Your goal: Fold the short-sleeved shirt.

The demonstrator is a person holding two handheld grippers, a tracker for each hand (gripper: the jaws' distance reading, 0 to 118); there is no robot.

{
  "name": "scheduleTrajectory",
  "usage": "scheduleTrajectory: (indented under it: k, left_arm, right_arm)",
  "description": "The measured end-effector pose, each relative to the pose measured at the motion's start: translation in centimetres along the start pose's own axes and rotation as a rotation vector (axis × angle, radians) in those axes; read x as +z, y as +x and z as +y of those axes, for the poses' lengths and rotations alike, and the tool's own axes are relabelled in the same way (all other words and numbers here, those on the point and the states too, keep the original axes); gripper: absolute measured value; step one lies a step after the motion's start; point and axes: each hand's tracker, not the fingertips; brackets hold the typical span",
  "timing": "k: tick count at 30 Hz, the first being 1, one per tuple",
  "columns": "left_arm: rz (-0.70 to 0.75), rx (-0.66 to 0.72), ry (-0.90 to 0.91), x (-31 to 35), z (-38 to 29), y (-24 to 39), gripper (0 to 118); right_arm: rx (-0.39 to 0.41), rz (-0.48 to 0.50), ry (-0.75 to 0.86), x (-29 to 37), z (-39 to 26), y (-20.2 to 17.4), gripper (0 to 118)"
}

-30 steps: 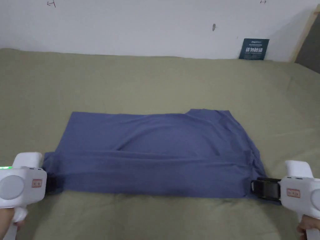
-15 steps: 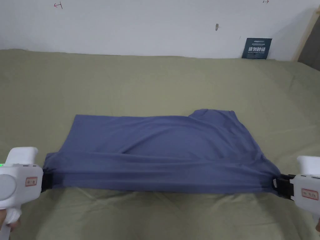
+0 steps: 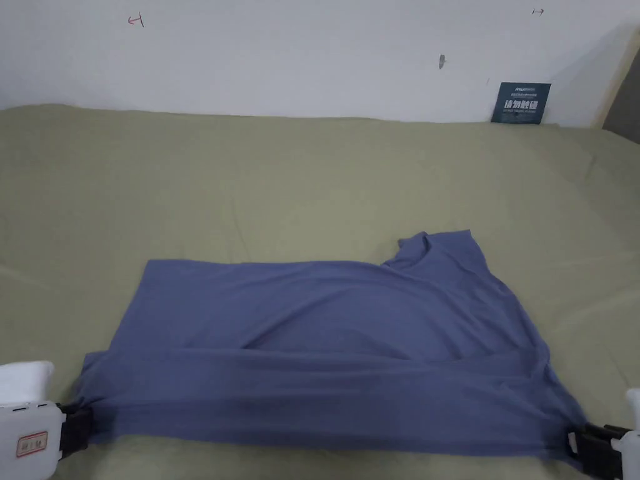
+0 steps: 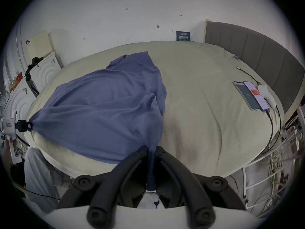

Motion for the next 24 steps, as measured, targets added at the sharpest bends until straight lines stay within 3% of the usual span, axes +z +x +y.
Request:
scheduleTrajectory:
  k: [1, 2, 3, 4, 5, 10, 11, 12, 13, 14, 15, 24]
  left_arm:
    - [-0.010, 0.005, -0.009, -0.1, 0.2, -0.2, 26]
    - [-0.024, 0.001, -0.010, -0.1, 0.4, -0.3, 62]
    - [0.003, -0.009, 0.008, 0.1, 0.4, 0.0, 104]
    - [0.021, -0.023, 0.019, 0.1, 0.6, 0.0, 118]
    - [0.025, -0.036, 0.101, 0.9, 1.5, 0.0, 115]
    - [-0.003, -0.046, 0.122, 0.7, 7.5, 2.9, 111]
    - [-0.005, -0.041, 0.129, -0.9, 8.4, 3.2, 106]
    - [-0.011, -0.038, 0.148, -1.5, 9.5, 3.7, 92]
    - [-0.006, -0.047, 0.159, -2.5, 11.0, 4.2, 56]
    - [0.015, -0.046, 0.175, -3.5, 12.2, 4.7, 13]
    - [0.021, -0.044, 0.182, -4.4, 12.9, 5.0, 0]
    - [0.084, -0.072, 0.079, -14.2, 20.7, 5.6, 0]
  right_arm:
    - [-0.015, -0.024, -0.012, -0.1, 0.0, -0.1, 67]
    - [-0.025, -0.044, -0.017, 0.0, 0.1, -0.1, 95]
    - [-0.026, -0.035, -0.009, 0.2, 0.2, 0.0, 110]
    - [-0.039, -0.031, 0.019, 0.7, 0.6, 0.3, 114]
    - [-0.042, -0.024, 0.043, 1.2, 1.4, 0.2, 114]
    - [-0.017, -0.011, 0.147, 0.2, 7.1, -1.8, 113]
    - [0.002, -0.014, 0.187, -0.4, 8.5, -2.5, 100]
    - [0.011, -0.021, 0.204, -0.9, 9.6, -3.2, 75]
    - [0.009, -0.033, 0.205, -2.0, 10.8, -3.9, 39]
    - [0.011, -0.044, 0.249, -2.8, 11.8, -4.3, 1]
    - [0.019, -0.029, 0.222, -3.7, 12.7, -4.6, 1]
    - [0.069, -0.044, 0.155, -13.0, 18.7, -4.9, 0]
